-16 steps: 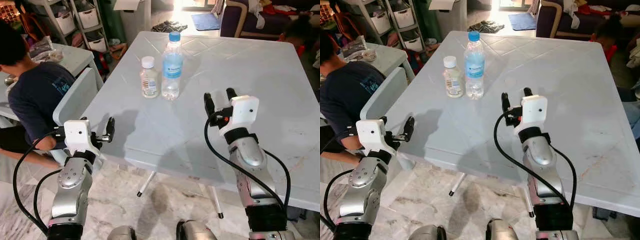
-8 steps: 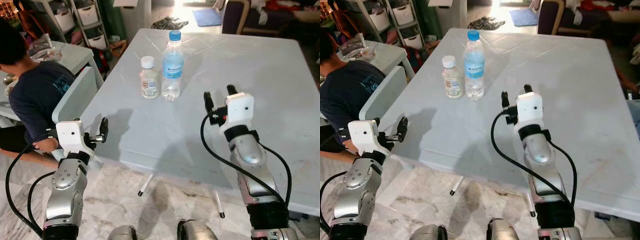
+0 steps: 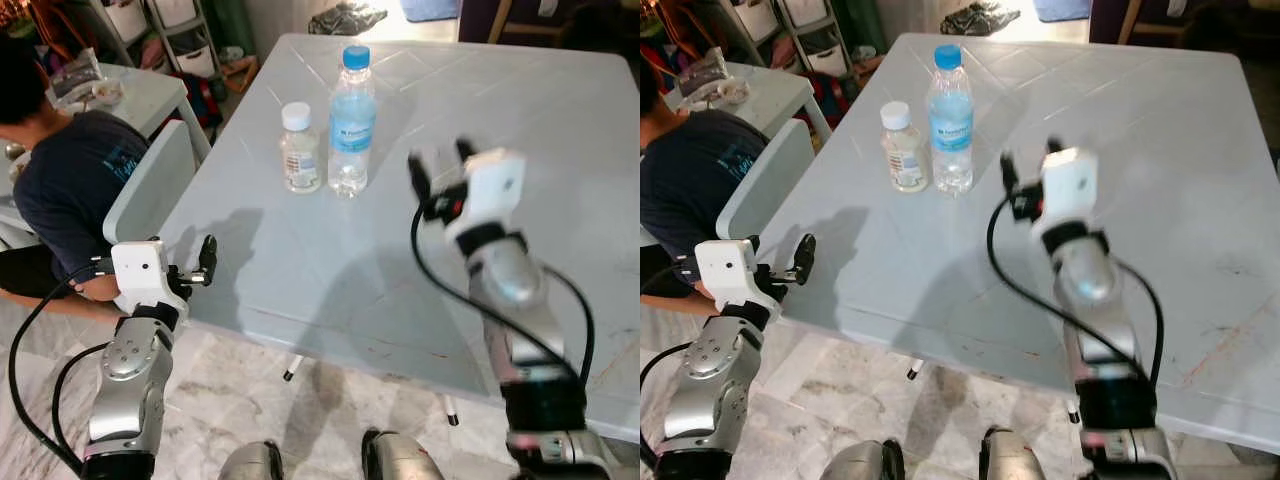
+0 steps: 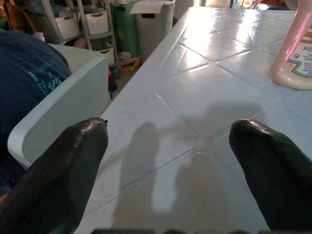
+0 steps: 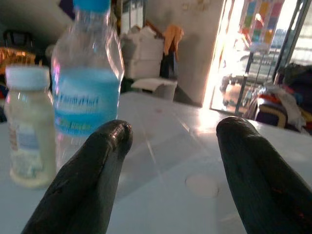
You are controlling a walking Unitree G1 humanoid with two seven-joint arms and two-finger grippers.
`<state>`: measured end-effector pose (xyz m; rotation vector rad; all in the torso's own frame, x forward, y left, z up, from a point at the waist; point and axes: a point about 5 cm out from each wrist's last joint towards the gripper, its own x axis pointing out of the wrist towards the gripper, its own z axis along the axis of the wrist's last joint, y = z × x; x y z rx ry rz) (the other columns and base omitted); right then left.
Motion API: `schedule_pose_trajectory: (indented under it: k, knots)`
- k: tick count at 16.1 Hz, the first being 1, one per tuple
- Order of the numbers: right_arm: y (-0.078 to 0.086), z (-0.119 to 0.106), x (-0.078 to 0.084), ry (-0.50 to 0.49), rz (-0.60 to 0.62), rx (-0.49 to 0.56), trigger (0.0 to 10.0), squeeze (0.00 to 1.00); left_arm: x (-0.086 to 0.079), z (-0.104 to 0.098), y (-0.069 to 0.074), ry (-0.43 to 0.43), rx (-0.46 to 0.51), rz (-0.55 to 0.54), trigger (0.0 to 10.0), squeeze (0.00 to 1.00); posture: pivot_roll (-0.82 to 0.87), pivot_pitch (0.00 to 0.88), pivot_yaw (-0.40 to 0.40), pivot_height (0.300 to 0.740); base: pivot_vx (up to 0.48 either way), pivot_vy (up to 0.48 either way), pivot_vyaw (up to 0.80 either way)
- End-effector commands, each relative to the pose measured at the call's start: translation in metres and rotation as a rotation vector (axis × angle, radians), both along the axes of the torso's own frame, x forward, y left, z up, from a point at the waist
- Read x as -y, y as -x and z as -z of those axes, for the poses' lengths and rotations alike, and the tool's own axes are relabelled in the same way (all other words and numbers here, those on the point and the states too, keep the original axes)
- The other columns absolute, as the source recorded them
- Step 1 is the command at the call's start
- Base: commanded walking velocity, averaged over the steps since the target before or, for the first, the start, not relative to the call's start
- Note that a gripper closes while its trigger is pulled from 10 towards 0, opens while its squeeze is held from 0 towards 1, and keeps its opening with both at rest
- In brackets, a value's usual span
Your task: Restocking fridge
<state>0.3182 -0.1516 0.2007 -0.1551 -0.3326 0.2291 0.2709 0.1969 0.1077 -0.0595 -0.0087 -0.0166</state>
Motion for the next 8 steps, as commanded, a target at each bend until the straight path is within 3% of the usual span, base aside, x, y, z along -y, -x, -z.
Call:
schedule_pose_trajectory:
  k: [1,8]
  knots:
    - [-0.003,-0.001,-0.004,0.019,-0.032,-0.003,10.0,0.00,-0.005,0.000,0.002,-0.025,-0.013,0.002,10.0,0.00,-0.09,0.203,0.091,0.740,0.000,0.000,0.00]
    - [-0.020,-0.031,-0.022,0.064,-0.175,0.106,10.0,0.00,-0.003,-0.004,0.006,-0.054,-0.014,0.023,10.0,0.00,-0.04,0.218,0.093,0.740,0.000,0.000,0.00]
